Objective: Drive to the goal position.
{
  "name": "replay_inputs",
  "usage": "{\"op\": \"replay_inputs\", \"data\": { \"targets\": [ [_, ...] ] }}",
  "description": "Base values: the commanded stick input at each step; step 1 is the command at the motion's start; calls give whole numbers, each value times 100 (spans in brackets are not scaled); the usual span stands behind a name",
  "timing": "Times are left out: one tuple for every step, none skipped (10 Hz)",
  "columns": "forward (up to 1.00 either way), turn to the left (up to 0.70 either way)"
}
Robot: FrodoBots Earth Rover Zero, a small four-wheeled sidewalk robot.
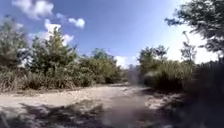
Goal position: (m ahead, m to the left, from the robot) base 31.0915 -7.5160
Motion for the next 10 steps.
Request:
{"op": "replay_inputs", "data": {
  "targets": [
    [70, 0],
    [70, 0],
    [70, 0],
    [70, 0],
    [70, 0],
    [70, 0],
    [70, 0],
    [70, 0],
    [70, 0],
    [70, 0]
  ]
}}
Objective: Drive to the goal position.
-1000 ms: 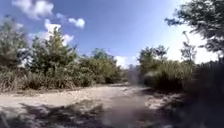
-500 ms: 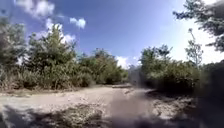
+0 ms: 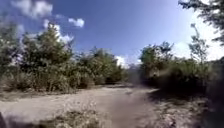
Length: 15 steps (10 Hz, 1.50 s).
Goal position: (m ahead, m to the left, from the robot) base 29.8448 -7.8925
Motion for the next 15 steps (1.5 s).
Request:
{"op": "replay_inputs", "data": {
  "targets": [
    [70, 0],
    [70, 0],
    [70, 0],
    [70, 0],
    [70, 0],
    [70, 0],
    [70, 0],
    [70, 0],
    [70, 0],
    [70, 0],
    [70, 0],
    [70, 0],
    [70, 0],
    [70, 0],
    [70, 0]
  ]
}}
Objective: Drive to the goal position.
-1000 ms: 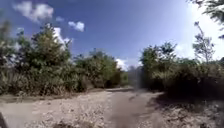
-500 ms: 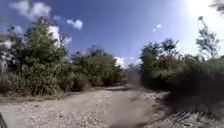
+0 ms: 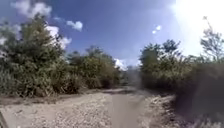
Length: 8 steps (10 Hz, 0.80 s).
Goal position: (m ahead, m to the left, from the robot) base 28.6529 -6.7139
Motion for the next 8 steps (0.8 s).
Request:
{"op": "replay_inputs", "data": {
  "targets": [
    [70, 0],
    [70, 0],
    [70, 0],
    [70, 0],
    [70, 0],
    [70, 0],
    [70, 0],
    [70, 0]
  ]
}}
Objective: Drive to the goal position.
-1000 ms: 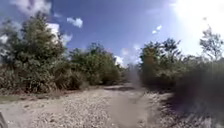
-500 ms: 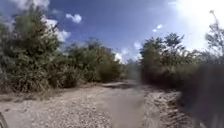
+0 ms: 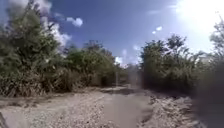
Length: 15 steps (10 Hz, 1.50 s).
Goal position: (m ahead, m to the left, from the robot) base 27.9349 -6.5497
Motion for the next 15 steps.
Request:
{"op": "replay_inputs", "data": {
  "targets": [
    [70, 0],
    [70, 0],
    [70, 0],
    [70, 0],
    [70, 0],
    [70, 0],
    [70, 0],
    [70, 0],
    [70, 0],
    [70, 0],
    [70, 0],
    [70, 0],
    [70, 0],
    [70, 0],
    [70, 0]
  ]
}}
